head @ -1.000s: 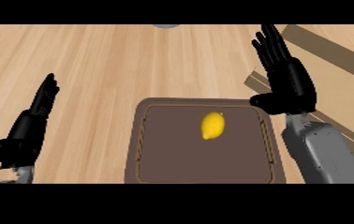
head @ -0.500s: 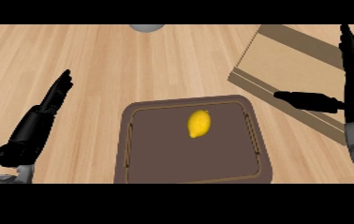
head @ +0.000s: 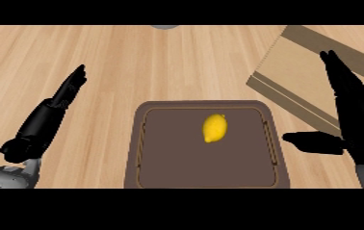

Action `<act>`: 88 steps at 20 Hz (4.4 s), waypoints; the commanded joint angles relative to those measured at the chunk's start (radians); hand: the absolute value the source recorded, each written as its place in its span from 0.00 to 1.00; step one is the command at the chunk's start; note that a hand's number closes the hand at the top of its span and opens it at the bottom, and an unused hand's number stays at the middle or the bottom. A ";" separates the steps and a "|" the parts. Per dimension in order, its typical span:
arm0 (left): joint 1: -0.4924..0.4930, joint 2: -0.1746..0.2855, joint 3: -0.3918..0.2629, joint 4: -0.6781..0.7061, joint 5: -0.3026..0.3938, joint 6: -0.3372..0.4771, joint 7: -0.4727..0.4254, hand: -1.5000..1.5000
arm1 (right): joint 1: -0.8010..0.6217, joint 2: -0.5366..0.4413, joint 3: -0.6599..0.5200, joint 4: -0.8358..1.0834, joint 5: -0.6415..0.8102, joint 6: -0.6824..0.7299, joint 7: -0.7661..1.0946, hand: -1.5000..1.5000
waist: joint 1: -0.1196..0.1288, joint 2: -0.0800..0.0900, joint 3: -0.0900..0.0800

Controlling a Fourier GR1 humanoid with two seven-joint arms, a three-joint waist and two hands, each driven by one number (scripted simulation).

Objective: Pick the lemon from the tray and place it in the cardboard box

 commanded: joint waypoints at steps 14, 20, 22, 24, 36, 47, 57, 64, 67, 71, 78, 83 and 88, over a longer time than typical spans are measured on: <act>-0.099 -0.040 -0.042 0.061 -0.022 -0.058 -0.024 0.50 | -0.314 0.250 0.294 0.093 -0.087 0.494 0.651 0.00 | 0.106 0.017 0.002; -0.117 -0.076 -0.055 0.083 -0.036 -0.039 -0.012 0.50 | -0.372 0.370 0.263 0.256 -0.089 0.505 0.652 0.00 | 0.082 0.014 0.003; -0.127 -0.042 -0.009 0.104 0.000 -0.072 -0.010 0.50 | -0.382 0.433 0.274 0.283 -0.078 0.506 0.652 0.00 | 0.077 0.010 0.003; -0.119 -0.034 -0.013 0.088 -0.010 -0.076 -0.011 0.50 | -0.391 0.483 0.282 0.336 -0.051 0.504 0.653 0.00 | 0.077 0.007 0.004; -0.104 -0.079 -0.019 0.108 -0.039 -0.057 -0.048 0.50 | -0.471 0.632 0.228 0.596 0.105 0.533 0.653 0.00 | 0.069 0.011 0.008; -0.097 -0.084 0.008 0.130 -0.041 -0.068 -0.051 0.50 | -0.404 0.728 0.189 0.632 0.233 0.586 0.652 0.00 | 0.058 0.008 0.010; -0.120 -0.070 0.038 0.127 -0.034 -0.113 -0.044 0.50 | -0.354 0.776 0.163 0.659 0.280 0.586 0.650 0.00 | 0.076 0.013 0.010; -0.099 -0.083 0.033 0.082 -0.054 -0.099 -0.015 0.50 | -0.222 0.770 0.140 0.617 0.374 0.611 0.606 0.00 | 0.066 0.009 0.011; -0.117 -0.088 0.058 0.123 -0.043 -0.118 -0.026 0.50 | -0.227 0.755 0.061 0.592 0.369 0.636 0.562 0.00 | 0.063 0.013 0.011; -0.102 -0.121 0.037 0.102 -0.067 -0.115 -0.012 0.50 | -0.181 0.777 0.100 0.604 0.413 0.622 0.509 1.00 | 0.070 0.015 0.011; -0.155 -0.127 0.071 0.095 -0.082 -0.142 0.038 0.50 | -0.206 0.773 0.127 0.574 0.535 0.648 0.390 1.00 | 0.070 0.015 0.012; -0.176 -0.129 0.111 0.186 -0.091 -0.188 -0.038 0.50 | -0.226 0.750 0.127 0.562 0.615 0.658 0.297 1.00 | 0.069 0.017 0.011; -0.127 -0.152 0.080 0.103 -0.097 -0.161 -0.006 0.50 | -0.202 0.639 0.196 0.497 0.495 0.533 -0.231 1.00 | 0.084 0.018 0.015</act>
